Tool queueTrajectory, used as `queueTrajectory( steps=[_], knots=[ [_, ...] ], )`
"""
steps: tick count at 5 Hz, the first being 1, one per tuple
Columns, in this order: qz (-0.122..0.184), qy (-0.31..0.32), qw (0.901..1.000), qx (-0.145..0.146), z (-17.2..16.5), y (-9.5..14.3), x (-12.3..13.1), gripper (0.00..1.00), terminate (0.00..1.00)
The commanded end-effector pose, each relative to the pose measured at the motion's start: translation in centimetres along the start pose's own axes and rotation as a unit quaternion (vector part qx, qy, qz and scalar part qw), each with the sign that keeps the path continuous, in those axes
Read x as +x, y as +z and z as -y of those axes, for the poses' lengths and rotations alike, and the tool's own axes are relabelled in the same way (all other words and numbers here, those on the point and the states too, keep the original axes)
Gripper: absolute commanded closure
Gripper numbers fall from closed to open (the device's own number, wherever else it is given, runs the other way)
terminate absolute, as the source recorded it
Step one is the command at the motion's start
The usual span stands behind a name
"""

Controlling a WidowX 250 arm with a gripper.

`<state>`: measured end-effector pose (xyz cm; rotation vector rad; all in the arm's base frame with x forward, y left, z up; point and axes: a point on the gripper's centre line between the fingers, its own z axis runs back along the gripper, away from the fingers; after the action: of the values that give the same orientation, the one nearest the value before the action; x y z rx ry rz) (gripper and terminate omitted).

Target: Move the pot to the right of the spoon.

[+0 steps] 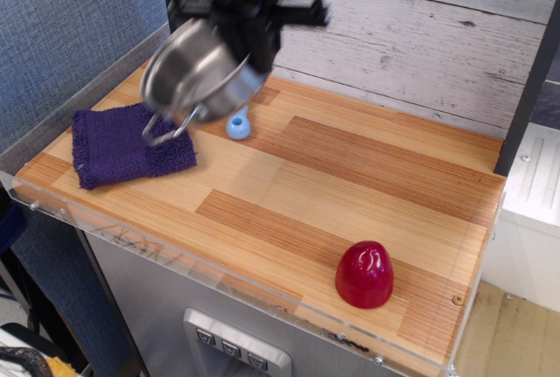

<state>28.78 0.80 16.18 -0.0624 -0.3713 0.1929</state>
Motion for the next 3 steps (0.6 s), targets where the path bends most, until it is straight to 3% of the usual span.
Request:
queueTrajectory(
  steps=[1, 2, 3],
  knots=[
    [0.01, -0.057, 0.9972, -0.049, 6.8, -0.8, 4.1, 1.0, 0.0],
    [0.002, -0.077, 0.9946, -0.069, 9.8, -2.4, 4.9, 1.0, 0.0],
    [-0.011, -0.092, 0.9932, -0.07, 11.7, -4.2, 4.7, 1.0, 0.0]
  ],
)
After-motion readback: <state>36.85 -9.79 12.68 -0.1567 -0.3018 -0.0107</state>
